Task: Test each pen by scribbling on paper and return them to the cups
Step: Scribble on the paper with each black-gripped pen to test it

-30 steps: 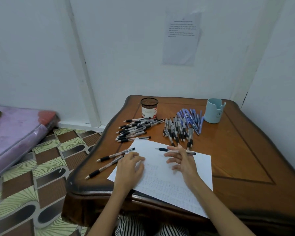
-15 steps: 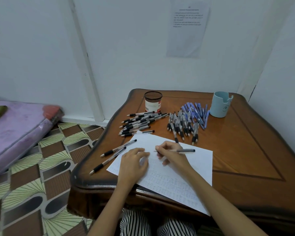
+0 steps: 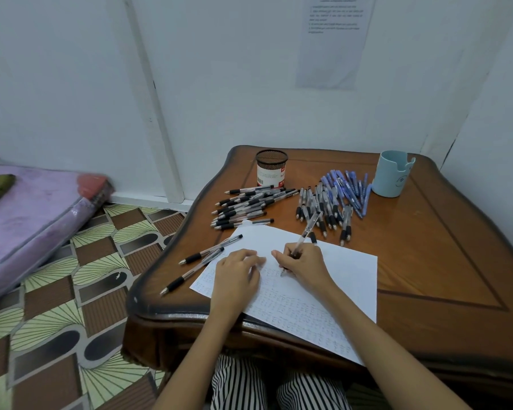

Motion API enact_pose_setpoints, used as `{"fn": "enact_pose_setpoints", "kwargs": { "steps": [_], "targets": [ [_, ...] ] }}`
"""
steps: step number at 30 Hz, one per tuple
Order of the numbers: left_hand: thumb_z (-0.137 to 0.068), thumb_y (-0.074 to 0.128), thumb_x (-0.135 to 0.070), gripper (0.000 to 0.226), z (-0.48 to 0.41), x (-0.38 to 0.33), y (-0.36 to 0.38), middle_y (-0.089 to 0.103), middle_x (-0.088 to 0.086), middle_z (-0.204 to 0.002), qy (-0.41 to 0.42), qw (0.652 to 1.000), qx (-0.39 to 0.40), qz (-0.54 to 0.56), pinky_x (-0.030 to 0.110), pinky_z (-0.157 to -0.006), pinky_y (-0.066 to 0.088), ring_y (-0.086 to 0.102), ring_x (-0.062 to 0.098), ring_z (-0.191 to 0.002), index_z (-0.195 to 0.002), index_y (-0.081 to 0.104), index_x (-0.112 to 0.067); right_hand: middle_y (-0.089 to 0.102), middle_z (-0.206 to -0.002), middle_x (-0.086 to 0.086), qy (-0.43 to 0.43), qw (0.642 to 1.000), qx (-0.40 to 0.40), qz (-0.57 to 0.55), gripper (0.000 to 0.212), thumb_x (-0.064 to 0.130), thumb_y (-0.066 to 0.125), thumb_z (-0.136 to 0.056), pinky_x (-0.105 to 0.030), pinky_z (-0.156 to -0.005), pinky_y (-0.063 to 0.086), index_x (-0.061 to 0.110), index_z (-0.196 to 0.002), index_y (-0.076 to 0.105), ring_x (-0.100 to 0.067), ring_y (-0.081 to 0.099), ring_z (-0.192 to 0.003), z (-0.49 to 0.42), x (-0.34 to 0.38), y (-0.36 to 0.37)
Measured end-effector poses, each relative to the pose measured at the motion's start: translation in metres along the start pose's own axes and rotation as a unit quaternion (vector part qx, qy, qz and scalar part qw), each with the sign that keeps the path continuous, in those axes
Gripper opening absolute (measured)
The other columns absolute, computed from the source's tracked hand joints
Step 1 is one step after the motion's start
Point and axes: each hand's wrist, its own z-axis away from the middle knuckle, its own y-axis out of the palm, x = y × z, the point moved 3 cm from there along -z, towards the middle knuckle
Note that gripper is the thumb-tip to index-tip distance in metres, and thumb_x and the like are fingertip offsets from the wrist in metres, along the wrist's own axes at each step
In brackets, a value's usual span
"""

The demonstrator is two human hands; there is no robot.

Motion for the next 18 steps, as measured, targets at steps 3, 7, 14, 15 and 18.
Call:
{"fn": "enact_pose_setpoints", "kwargs": {
  "steps": [3,7,14,15,18],
  "targets": [
    [-0.093,0.051,-0.019,0.029,0.0004,0.0001,0.0003,0.059,-0.007,-0.124,-0.003,1.000,0.003,-0.008,0.034,-0.101,0.039,0.050,0.009,-0.115,-0.116,0.066,-0.027,0.043,-0.044,0.001,-0.006,1.000,0.000,0.026,0.043,0.012,0.066,-0.084,-0.022,-0.052,0.032,0.016,-0.045,0.049,-0.007,0.038,-0.047,-0.0010,-0.0032,0.0028],
    [-0.093,0.050,-0.019,0.029,0.0015,-0.0004,0.0007,0.058,-0.007,-0.125,-0.003,1.000,0.006,-0.016,0.034,-0.101,0.039,0.049,0.009,-0.116,-0.117,0.065,-0.027,0.041,-0.046,-0.001,-0.001,1.000,-0.011,0.022,0.041,0.006,0.061,-0.083,-0.027,-0.056,0.032,0.013,-0.045,0.047,-0.010,0.037,-0.050,-0.0024,-0.0052,0.0029],
    [-0.094,0.050,-0.019,0.029,0.0000,0.0001,0.0015,0.058,-0.007,-0.125,-0.002,1.000,0.008,-0.021,0.036,-0.100,0.041,0.050,0.009,-0.115,-0.117,0.065,-0.028,0.047,-0.046,0.000,-0.012,0.999,-0.046,0.011,0.044,0.012,0.065,-0.086,-0.018,-0.053,0.034,0.015,-0.046,0.049,-0.005,0.040,-0.047,-0.0032,-0.0062,-0.0012],
    [-0.094,0.050,-0.019,0.029,0.0001,0.0000,0.0014,0.058,-0.007,-0.125,-0.001,1.000,0.008,-0.023,0.036,-0.100,0.040,0.050,0.009,-0.116,-0.118,0.064,-0.028,0.048,-0.047,-0.001,-0.013,0.999,-0.051,0.005,0.042,0.012,0.066,-0.086,-0.018,-0.053,0.034,0.013,-0.046,0.050,-0.005,0.041,-0.047,-0.0035,-0.0066,-0.0019],
    [-0.094,0.049,-0.020,0.029,0.0002,-0.0003,0.0017,0.058,-0.007,-0.126,-0.002,1.000,0.009,-0.025,0.034,-0.102,0.039,0.049,0.009,-0.117,-0.118,0.064,-0.028,0.049,-0.048,-0.003,-0.013,0.999,-0.036,0.016,0.038,0.013,0.066,-0.086,-0.020,-0.054,0.034,0.007,-0.050,0.054,-0.007,0.041,-0.049,-0.0032,-0.0068,-0.0014]
  ]
}}
